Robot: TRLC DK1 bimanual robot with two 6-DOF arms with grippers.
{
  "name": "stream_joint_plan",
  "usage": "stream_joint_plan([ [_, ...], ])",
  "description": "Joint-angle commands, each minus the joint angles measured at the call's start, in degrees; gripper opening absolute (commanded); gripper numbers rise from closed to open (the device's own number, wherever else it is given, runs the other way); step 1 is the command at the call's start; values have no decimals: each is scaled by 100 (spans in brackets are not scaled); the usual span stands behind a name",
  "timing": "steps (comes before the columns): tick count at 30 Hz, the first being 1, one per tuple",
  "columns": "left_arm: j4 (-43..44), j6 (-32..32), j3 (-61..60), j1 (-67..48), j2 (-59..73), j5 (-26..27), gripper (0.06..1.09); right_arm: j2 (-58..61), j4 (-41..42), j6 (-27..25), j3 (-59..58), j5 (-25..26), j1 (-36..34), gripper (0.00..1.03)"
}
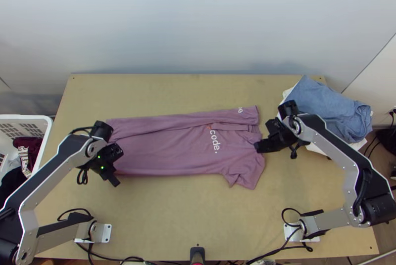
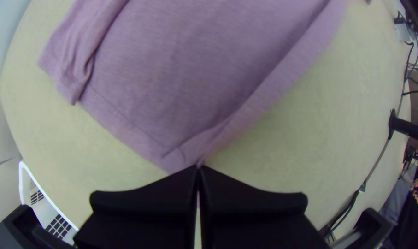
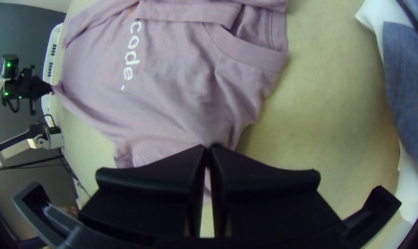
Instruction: Fold the t-shirt
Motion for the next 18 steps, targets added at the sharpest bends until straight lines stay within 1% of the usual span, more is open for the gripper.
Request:
stream_joint_plan([
  [1,-88,85,528,338,361,81,10,244,-199,55,590,-457,-175,3],
  [11,0,102,994,514,1003,81,10,675,-418,178,1443,-721,-193,3],
  [15,35,155,1169,637,1187,81,10,851,-541,222,1794,-1019,-263,3],
  [18,26,190,1468,804,1354,81,10,965,-612,222,2005,-1090,-307,3],
])
